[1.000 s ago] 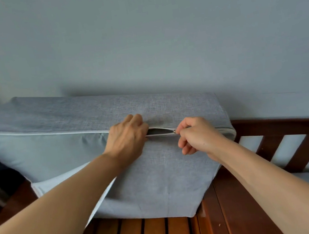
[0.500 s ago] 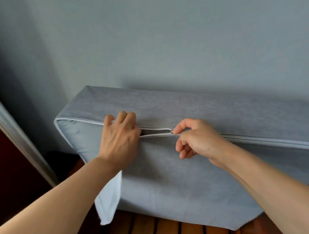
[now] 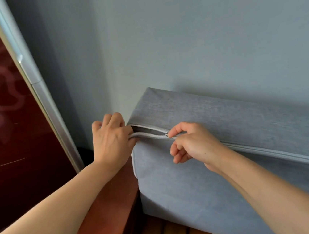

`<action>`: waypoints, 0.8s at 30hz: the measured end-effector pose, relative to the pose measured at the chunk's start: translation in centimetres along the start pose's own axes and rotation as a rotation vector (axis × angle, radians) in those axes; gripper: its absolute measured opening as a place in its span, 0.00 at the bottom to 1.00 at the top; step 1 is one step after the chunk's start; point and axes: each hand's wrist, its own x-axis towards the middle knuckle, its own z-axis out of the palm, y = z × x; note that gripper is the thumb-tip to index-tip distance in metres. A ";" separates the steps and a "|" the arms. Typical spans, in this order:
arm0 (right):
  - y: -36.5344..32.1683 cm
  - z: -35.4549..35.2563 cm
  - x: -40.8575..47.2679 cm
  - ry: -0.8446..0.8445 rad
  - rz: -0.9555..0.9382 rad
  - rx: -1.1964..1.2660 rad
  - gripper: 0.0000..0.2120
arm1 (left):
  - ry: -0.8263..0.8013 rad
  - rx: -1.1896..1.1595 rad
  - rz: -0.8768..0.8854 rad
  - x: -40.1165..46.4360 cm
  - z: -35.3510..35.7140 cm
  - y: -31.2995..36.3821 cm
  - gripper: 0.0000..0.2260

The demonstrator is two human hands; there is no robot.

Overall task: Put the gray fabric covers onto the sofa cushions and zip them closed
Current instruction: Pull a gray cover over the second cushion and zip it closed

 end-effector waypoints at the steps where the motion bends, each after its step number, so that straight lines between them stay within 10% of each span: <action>1: -0.5 0.8 0.4 -0.006 -0.002 -0.005 0.14 | -0.021 -0.016 -0.024 0.1 0.0 -0.6 0.07; 17: -4.6 7.0 3.9 -0.195 -0.089 -0.373 0.18 | -0.404 -1.033 -0.851 0.1 -0.4 -1.9 0.11; 24: -4.4 4.5 4.0 0.230 -0.440 -0.783 0.10 | -0.483 -1.375 -1.243 1.1 -1.5 -0.8 0.09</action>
